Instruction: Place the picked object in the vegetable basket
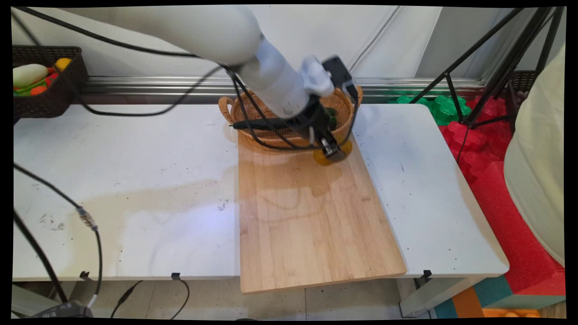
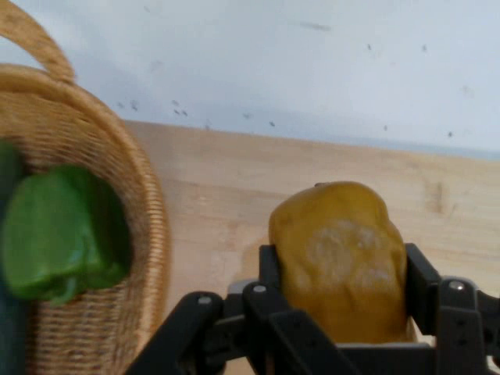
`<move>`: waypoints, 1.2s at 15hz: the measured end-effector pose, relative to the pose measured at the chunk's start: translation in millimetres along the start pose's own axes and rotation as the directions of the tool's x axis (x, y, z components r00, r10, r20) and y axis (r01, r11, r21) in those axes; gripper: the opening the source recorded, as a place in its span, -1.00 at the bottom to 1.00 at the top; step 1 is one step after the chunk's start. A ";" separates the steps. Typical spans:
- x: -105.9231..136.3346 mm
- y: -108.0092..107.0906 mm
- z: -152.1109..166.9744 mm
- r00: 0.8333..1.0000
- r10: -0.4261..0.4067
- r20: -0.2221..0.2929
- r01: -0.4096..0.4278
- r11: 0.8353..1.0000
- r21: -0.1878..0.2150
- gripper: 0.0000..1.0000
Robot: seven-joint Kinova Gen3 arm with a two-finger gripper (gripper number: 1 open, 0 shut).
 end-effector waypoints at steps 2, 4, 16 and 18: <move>0.7 -4.3 -30.8 0.999 -0.017 -0.036 0.018 1.000 0.024 -1.00; -2.0 -12.7 -58.8 0.997 -0.037 -0.063 0.041 0.997 0.060 -1.00; -36.9 -103.8 -104.9 0.982 -0.169 -0.079 0.185 0.935 0.303 -1.00; -44.8 -121.6 -96.1 0.979 -0.193 -0.059 0.202 0.923 0.327 -1.00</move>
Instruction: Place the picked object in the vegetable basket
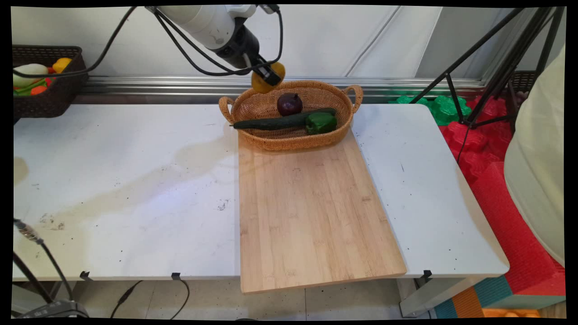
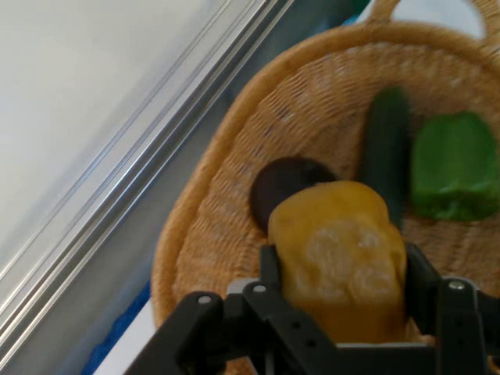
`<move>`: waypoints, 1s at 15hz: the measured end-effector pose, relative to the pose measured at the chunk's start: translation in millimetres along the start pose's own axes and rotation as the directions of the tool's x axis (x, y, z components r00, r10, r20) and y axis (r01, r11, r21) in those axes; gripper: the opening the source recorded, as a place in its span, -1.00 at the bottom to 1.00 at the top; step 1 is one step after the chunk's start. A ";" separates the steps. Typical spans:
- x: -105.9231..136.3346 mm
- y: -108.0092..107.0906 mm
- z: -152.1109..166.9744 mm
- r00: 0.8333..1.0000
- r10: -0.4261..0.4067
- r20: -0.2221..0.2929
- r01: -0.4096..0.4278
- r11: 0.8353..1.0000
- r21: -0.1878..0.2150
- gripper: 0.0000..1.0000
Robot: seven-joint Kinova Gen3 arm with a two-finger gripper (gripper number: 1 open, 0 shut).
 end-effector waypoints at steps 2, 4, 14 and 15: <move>-4.1 -9.4 13.5 1.000 -0.009 0.025 0.009 1.000 0.012 -1.00; -10.4 -20.1 33.9 0.998 -0.021 0.063 0.020 1.000 0.022 -1.00; -25.3 -37.0 133.1 0.982 -0.006 0.190 0.013 0.999 -0.034 -1.00; -25.9 -37.9 141.1 0.980 -0.004 0.197 0.012 0.999 -0.041 -1.00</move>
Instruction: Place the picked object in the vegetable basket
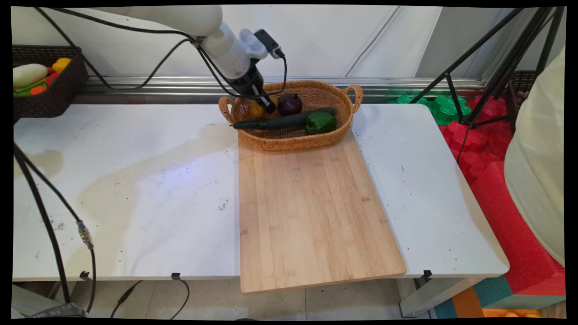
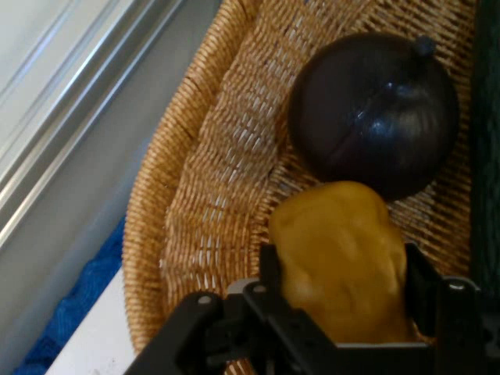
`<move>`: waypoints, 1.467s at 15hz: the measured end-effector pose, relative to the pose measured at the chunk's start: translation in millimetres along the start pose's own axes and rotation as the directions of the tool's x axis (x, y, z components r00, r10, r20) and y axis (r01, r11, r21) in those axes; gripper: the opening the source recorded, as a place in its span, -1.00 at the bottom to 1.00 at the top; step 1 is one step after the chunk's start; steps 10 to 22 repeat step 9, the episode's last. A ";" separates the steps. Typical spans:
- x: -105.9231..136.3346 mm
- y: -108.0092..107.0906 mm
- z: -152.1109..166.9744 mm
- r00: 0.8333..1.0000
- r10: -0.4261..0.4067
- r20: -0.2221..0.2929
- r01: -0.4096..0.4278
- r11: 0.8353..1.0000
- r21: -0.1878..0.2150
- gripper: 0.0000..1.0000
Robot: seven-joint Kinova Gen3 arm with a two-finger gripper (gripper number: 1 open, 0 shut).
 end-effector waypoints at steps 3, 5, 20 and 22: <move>2.7 -3.1 18.4 1.000 0.006 0.016 -0.006 1.000 -0.017 -1.00; 4.6 -4.8 26.0 1.000 0.009 0.022 -0.008 1.000 -0.023 1.00; 8.0 -8.2 31.9 1.000 0.013 0.023 -0.012 1.000 -0.023 1.00; 8.0 -8.2 31.9 1.000 0.013 0.023 -0.012 1.000 -0.023 1.00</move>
